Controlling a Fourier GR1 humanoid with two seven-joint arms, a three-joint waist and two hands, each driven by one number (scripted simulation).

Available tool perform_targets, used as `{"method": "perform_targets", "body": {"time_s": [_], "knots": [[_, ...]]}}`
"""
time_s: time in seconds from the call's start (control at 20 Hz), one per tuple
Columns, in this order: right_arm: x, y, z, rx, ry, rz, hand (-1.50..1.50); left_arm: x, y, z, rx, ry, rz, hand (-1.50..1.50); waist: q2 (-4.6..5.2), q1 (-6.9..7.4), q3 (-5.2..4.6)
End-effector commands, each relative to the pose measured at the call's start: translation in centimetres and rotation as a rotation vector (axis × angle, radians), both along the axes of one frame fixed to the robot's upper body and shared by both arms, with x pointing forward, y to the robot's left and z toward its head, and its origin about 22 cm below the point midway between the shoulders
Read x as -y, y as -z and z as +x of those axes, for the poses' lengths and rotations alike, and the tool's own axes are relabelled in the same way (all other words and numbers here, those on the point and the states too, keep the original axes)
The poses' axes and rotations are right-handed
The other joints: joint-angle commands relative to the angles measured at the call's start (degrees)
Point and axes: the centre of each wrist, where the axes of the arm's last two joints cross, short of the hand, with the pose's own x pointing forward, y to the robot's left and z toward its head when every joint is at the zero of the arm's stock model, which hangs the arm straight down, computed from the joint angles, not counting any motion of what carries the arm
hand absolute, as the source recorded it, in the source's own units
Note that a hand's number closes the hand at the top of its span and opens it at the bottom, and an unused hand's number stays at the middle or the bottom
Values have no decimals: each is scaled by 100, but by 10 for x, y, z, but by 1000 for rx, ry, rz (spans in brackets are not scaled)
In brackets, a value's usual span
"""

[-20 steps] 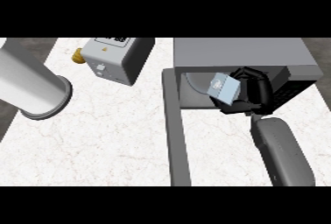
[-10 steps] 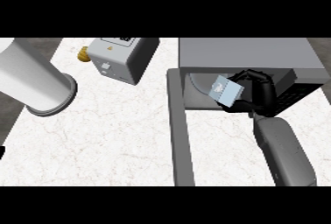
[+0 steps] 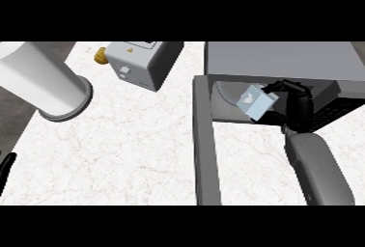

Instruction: Pick up the milk, place it into the microwave and close the microwave

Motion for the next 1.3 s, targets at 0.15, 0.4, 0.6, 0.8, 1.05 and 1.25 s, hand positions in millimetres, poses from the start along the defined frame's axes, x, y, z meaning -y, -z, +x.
{"method": "perform_targets", "body": {"time_s": [0.15,0.4,0.6,0.8,1.05,1.25], "knots": [[-4,-14,29,-134,229,38,150,1,-4,6,10,18,35,-150,399,567,-96],[9,-5,19,-28,338,-131,-150,3,-7,10,9,21,69,-150,440,664,-119],[20,-2,14,-3,387,-197,-150,4,-10,16,15,26,91,-150,483,724,-110],[19,2,9,13,404,-203,-150,8,-9,20,7,55,98,-150,524,810,-105],[3,16,1,-79,319,-124,-150,10,-11,24,9,85,113,-150,515,949,-94],[-11,22,-1,-93,271,-94,-150,19,-10,29,13,119,103,-150,529,985,-87]]}}
